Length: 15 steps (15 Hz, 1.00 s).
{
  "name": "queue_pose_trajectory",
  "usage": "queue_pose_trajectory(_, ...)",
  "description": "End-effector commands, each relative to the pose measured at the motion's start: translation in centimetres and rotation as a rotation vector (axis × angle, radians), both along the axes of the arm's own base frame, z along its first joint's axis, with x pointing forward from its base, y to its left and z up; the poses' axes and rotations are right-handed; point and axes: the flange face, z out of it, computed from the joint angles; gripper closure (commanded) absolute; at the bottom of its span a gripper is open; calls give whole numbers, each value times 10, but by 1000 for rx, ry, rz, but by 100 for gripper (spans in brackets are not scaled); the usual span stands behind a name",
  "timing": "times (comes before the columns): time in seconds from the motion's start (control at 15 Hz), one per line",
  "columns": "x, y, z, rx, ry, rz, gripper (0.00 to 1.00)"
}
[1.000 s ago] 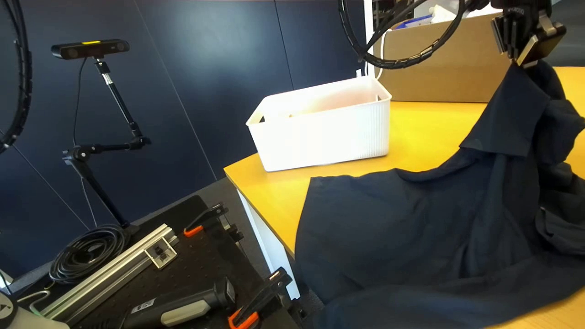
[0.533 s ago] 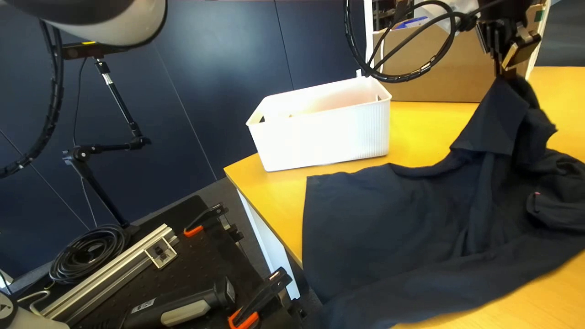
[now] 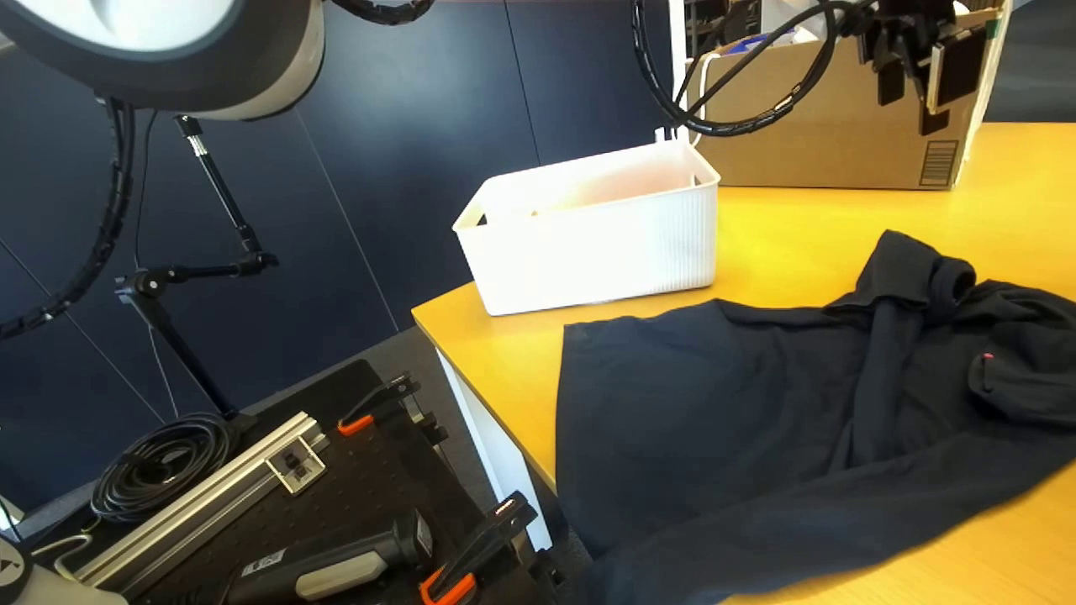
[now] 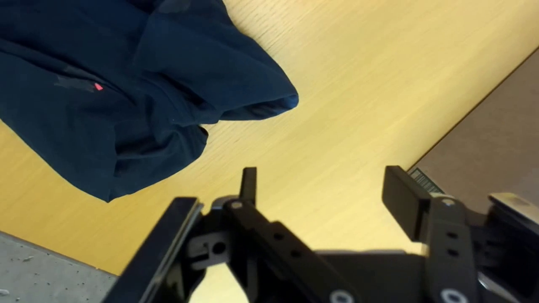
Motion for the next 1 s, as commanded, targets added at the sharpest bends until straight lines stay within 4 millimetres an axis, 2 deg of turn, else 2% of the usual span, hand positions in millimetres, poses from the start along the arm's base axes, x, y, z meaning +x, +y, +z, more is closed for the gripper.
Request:
queue_pose_trajectory(0.0,-13,-10,9,107,86,21,0)
queue_pose_trajectory(0.4,-18,23,-40,272,217,25,0)
queue_pose_trajectory(0.6,-23,18,-59,268,262,-27,0)
queue_pose_trajectory(0.93,-39,-8,-77,277,318,-82,0)
